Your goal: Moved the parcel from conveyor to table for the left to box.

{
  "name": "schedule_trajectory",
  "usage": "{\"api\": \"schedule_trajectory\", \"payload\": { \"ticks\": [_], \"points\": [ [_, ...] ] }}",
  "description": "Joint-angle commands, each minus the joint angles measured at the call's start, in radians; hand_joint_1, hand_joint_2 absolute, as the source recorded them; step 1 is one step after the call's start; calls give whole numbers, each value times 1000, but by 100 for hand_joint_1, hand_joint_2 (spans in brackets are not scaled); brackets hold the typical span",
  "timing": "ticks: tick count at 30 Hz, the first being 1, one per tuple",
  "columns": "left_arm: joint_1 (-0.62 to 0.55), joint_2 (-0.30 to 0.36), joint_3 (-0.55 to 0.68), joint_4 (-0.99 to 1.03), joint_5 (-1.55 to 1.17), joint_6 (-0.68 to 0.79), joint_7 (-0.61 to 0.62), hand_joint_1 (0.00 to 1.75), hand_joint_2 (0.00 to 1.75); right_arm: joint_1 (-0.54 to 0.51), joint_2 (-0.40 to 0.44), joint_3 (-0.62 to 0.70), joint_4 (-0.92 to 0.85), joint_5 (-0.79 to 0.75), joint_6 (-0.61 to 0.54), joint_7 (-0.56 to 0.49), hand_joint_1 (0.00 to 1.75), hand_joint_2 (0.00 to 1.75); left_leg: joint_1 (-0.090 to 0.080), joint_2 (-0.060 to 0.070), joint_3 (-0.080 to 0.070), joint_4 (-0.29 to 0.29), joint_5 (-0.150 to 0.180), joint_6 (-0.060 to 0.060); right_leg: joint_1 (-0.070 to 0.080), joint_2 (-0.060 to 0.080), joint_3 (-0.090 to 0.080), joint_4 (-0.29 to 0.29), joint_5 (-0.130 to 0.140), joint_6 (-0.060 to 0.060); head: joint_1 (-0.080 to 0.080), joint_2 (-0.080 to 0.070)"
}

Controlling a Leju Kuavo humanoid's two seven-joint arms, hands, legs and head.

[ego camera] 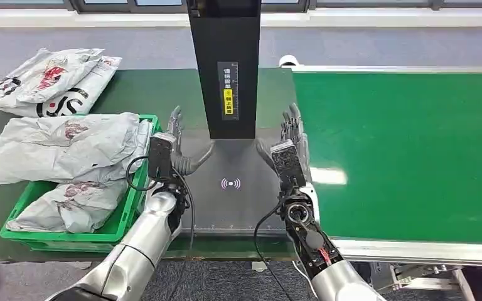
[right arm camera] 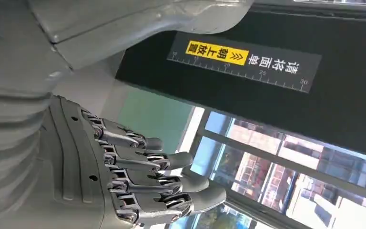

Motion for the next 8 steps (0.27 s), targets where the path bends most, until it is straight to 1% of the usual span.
{"api": "schedule_trajectory", "payload": {
  "ticks": [1, 4, 5, 6, 8],
  "points": [
    [-19, 3, -55, 30, 9, 0, 28, 0, 175, -26, -5, 40, 17, 17, 8, 29, 0, 175, 0, 1, 3, -2, -1, 1, 0, 0, 3, -2, 0, 0, 0, 0],
    [-4, -14, -64, -11, 5, -1, 86, 0, 175, -25, 8, 50, -29, 67, 10, 102, 0, 175, 0, 1, 3, -2, -1, 1, 0, -1, 3, -2, 0, 0, 0, 0],
    [6, -26, -72, -32, 10, -14, 109, 0, 175, -16, 9, 48, -68, 105, 14, 152, 0, 175, 0, 1, 2, -1, -1, 1, 0, -1, 2, -1, -1, 0, 0, 0],
    [10, -34, -91, -34, -7, 2, 124, 0, 175, -5, 16, 33, -98, 116, 4, 163, 0, 175, 0, 1, 0, 0, -1, 1, 0, -1, 0, 0, -1, 0, 0, 0],
    [17, -46, -96, -33, 3, 3, 129, 0, 175, 33, 29, 8, -142, 119, 16, 159, 0, 175, 0, 0, 2, 0, -1, 1, 0, -2, 2, -1, -1, 0, 0, 0]
  ]
}}
